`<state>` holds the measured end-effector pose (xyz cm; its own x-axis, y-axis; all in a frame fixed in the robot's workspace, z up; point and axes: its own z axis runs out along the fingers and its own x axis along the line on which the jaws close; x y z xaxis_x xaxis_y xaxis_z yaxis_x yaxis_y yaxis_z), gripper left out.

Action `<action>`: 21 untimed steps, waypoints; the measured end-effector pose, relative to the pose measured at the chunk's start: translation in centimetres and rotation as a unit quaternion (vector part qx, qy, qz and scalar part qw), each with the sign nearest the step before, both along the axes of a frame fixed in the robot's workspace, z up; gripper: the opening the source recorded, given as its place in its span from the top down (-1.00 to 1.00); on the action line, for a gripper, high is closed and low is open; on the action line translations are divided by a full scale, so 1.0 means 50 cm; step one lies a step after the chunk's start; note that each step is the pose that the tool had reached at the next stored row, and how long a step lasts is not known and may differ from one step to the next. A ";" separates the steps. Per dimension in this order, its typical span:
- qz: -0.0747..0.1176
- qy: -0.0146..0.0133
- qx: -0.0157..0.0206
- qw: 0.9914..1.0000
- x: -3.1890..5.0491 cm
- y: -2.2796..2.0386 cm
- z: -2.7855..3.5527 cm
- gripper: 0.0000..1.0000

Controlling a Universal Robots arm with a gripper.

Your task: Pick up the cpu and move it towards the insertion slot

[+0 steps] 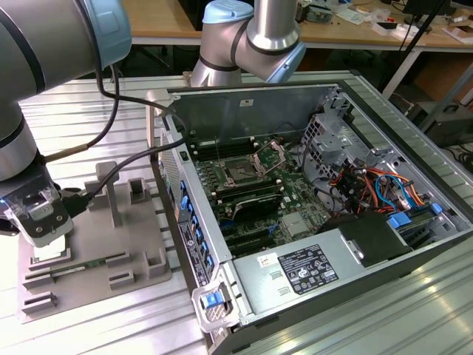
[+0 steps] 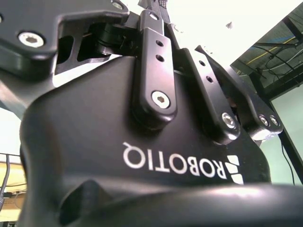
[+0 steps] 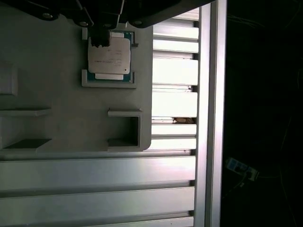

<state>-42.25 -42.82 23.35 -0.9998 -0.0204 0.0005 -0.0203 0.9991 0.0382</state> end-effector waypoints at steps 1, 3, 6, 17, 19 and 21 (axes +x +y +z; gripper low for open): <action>0.000 0.000 0.000 1.000 0.000 0.0000 -0.001 0.79; 0.000 0.000 0.000 1.000 0.000 0.0000 -0.002 0.79; 0.000 0.000 0.000 1.000 0.000 0.0000 -0.004 0.79; 0.000 0.000 0.000 1.000 0.000 0.0000 -0.012 0.79; 0.000 0.000 0.000 1.000 0.000 0.0001 -0.014 0.79; 0.000 0.000 0.000 1.000 0.000 0.0003 -0.016 0.79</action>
<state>-42.27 -42.81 22.55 -0.9998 -0.0204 0.0005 -0.0204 0.9991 0.0382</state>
